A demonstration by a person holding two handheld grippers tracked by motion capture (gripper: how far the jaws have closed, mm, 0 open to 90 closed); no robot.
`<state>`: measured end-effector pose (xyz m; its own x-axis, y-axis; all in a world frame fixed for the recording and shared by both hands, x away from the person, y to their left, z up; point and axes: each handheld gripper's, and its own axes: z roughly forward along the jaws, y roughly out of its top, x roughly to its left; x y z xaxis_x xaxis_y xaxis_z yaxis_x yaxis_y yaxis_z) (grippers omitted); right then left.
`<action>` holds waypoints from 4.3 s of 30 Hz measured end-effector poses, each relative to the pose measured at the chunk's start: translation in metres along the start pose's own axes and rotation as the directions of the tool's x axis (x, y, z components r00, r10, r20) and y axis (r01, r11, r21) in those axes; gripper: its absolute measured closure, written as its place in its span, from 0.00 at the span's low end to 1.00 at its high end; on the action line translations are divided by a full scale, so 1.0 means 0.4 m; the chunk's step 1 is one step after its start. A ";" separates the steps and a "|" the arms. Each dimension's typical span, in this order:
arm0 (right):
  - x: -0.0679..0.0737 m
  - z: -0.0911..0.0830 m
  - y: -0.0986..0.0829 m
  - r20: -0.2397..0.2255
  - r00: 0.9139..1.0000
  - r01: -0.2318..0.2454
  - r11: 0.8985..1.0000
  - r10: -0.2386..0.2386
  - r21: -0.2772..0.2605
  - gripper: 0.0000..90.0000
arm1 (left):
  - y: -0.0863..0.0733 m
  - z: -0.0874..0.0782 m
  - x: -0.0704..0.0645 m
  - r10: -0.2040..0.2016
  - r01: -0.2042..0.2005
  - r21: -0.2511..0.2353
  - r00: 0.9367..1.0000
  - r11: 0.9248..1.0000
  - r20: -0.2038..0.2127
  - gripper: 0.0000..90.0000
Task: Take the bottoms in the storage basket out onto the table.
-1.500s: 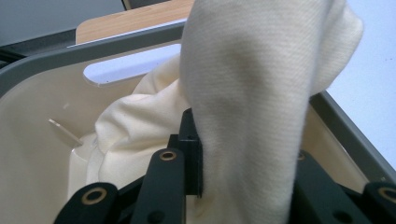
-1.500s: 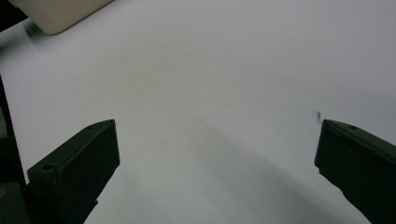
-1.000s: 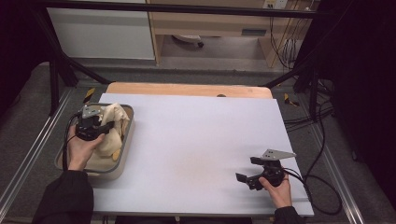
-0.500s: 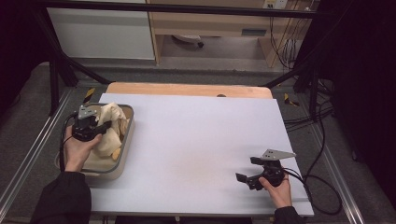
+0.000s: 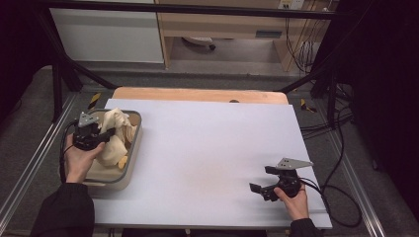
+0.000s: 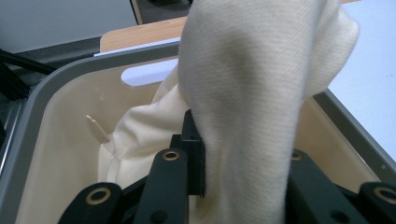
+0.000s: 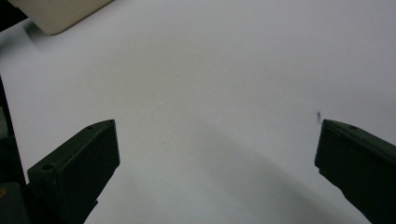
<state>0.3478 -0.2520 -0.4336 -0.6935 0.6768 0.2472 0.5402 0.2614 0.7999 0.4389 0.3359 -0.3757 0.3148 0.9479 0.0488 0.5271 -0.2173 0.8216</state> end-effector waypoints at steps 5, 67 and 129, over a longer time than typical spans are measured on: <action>-0.001 0.000 0.000 0.000 1.000 0.003 1.000 -0.003 -0.002 0.00 | -0.002 -0.004 0.005 -0.006 0.006 -0.004 1.000 1.000 -0.001 0.82; -0.001 -0.001 0.000 0.002 1.000 0.002 1.000 -0.002 -0.002 0.00 | 0.007 -0.110 0.032 -0.043 0.044 -0.127 0.999 0.991 0.010 0.83; -0.001 -0.001 0.000 0.004 1.000 0.002 1.000 -0.002 -0.001 0.00 | 0.041 -0.206 0.024 -0.050 0.061 -0.236 0.997 0.970 0.051 0.83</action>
<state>0.3480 -0.2525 -0.4335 -0.6924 0.6791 0.2437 0.5388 0.2620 0.8007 0.3858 0.3607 -0.3149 0.3280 0.9444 -0.0221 0.3441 -0.0977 0.9338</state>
